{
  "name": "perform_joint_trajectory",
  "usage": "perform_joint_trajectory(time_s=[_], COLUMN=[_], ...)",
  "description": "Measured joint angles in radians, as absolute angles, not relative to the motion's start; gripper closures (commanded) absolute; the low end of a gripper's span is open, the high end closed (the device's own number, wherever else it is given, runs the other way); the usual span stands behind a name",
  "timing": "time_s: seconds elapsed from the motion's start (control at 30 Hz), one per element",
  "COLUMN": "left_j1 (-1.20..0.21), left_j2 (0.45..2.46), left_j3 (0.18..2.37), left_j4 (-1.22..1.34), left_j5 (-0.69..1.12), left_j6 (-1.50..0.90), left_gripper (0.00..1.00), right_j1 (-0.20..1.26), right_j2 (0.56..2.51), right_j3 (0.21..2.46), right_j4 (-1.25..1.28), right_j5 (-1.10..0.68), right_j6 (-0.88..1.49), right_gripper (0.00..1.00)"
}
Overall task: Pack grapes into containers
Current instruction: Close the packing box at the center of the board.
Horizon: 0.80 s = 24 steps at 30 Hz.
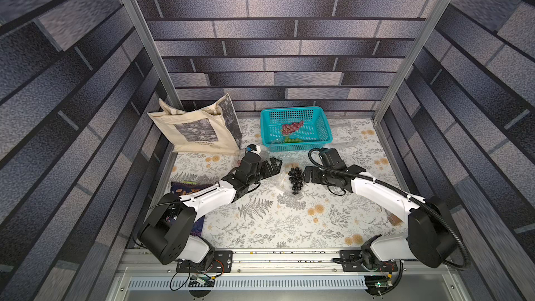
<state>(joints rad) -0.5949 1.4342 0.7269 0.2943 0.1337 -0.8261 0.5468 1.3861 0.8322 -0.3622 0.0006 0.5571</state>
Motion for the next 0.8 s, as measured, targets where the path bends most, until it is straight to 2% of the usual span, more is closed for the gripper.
perform_joint_trajectory(time_s=[0.27, 0.8], left_j1=[-0.596, -0.641], left_j2=[1.421, 1.395], left_j3=[0.733, 0.774], left_j4=[0.286, 0.25], left_j5=[0.133, 0.13], left_j6=[-0.811, -0.788], left_gripper=[0.0, 0.0], right_j1=[0.547, 0.547], right_j2=[1.378, 1.557], right_j3=[0.795, 0.907], right_j4=[-0.314, -0.18], right_j5=[-0.067, -0.175], right_j6=[0.643, 0.704], right_gripper=[0.0, 0.0])
